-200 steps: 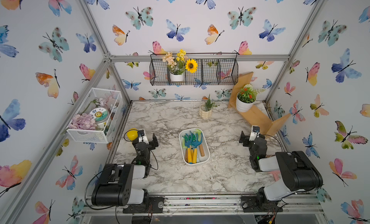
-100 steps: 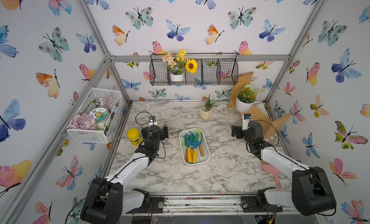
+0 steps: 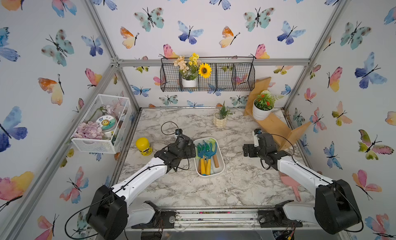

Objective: Take the hand rake out of the storage box
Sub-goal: Pick up the rake from the storage box.

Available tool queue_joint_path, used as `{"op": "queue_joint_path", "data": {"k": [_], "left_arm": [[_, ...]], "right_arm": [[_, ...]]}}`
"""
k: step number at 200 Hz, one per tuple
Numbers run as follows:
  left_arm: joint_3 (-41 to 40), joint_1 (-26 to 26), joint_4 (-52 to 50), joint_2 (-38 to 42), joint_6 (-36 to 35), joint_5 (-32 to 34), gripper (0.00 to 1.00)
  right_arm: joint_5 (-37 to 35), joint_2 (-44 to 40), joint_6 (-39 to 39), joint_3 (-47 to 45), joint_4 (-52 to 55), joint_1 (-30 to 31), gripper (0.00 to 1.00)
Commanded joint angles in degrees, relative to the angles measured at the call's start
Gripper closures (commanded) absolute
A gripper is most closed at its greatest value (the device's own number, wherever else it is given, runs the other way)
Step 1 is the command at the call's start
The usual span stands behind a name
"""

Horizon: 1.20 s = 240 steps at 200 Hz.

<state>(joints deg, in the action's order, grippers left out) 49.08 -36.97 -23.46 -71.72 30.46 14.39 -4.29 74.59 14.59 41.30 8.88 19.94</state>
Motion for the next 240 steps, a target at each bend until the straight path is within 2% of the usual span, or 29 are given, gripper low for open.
{"op": "queue_joint_path", "data": {"k": [1,24,54,101,127,179,207,240], "left_arm": [[1.94,-5.43,-9.29,-1.81,9.09,-3.19,0.05],[3.76,-11.15,-11.56,-4.53,13.36,-3.88,0.06],[5.37,-13.89,-12.84,-7.68,16.71,-6.79,0.12],[6.18,-13.87,-14.11,-8.06,17.45,-7.54,0.27],[10.41,-13.86,-15.64,-8.82,16.49,-6.35,0.3],[13.25,-12.62,-14.92,-16.69,15.95,-7.19,0.5],[14.35,-10.69,-14.62,-19.18,15.51,-7.4,0.57],[15.73,-9.71,-13.37,-22.21,13.18,-8.3,0.58]], "right_arm": [[1.48,-0.03,1.49,1.91,3.56,0.27,0.02],[1.57,0.27,1.08,2.88,5.13,0.27,0.02],[1.72,-0.32,0.62,3.17,5.78,0.27,0.01],[2.43,0.01,0.35,3.0,5.93,0.27,0.01],[3.05,0.68,0.94,2.52,5.03,0.27,0.01],[3.94,2.39,1.77,2.62,3.87,0.27,0.02],[4.05,2.32,1.6,2.47,3.87,0.27,0.01],[4.29,2.57,1.46,2.03,3.58,0.27,0.01]]}}
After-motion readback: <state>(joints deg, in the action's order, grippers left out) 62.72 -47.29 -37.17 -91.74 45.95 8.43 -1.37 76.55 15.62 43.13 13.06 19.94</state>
